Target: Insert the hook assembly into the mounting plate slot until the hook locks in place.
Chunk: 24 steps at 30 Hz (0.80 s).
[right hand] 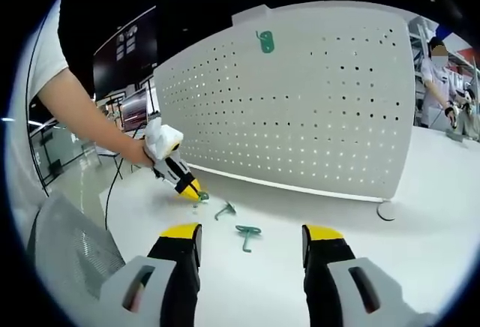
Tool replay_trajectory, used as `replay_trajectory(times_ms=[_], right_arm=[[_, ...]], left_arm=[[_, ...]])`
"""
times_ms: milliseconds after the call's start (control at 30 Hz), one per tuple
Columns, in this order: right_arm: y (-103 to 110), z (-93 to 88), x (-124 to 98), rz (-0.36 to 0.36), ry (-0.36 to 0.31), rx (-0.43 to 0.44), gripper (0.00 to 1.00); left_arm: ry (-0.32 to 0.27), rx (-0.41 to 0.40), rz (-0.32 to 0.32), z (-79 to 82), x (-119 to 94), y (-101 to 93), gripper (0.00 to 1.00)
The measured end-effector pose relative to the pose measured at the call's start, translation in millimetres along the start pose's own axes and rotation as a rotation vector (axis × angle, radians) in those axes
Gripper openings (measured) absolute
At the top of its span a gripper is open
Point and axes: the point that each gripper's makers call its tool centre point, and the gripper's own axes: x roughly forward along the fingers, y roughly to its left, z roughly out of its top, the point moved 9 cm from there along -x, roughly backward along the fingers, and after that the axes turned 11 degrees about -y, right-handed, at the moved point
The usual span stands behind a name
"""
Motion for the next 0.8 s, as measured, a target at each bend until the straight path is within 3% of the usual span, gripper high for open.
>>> replay_trajectory(times_ms=[233, 367, 800], right_arm=[[0.7, -0.7, 0.9, 0.008, 0.001, 0.000, 0.52], [0.3, -0.6, 0.9, 0.009, 0.001, 0.004, 0.52], [0.8, 5.0, -0.4, 0.015, -0.039, 0.007, 0.52]], left_arm=[[-0.063, -0.033, 0.031, 2.4, -4.5, 1.8, 0.01], [-0.062, -0.035, 0.039, 2.5, -3.7, 2.3, 0.01], [-0.206, -0.073, 0.088, 16.8, -14.3, -5.5, 0.01]])
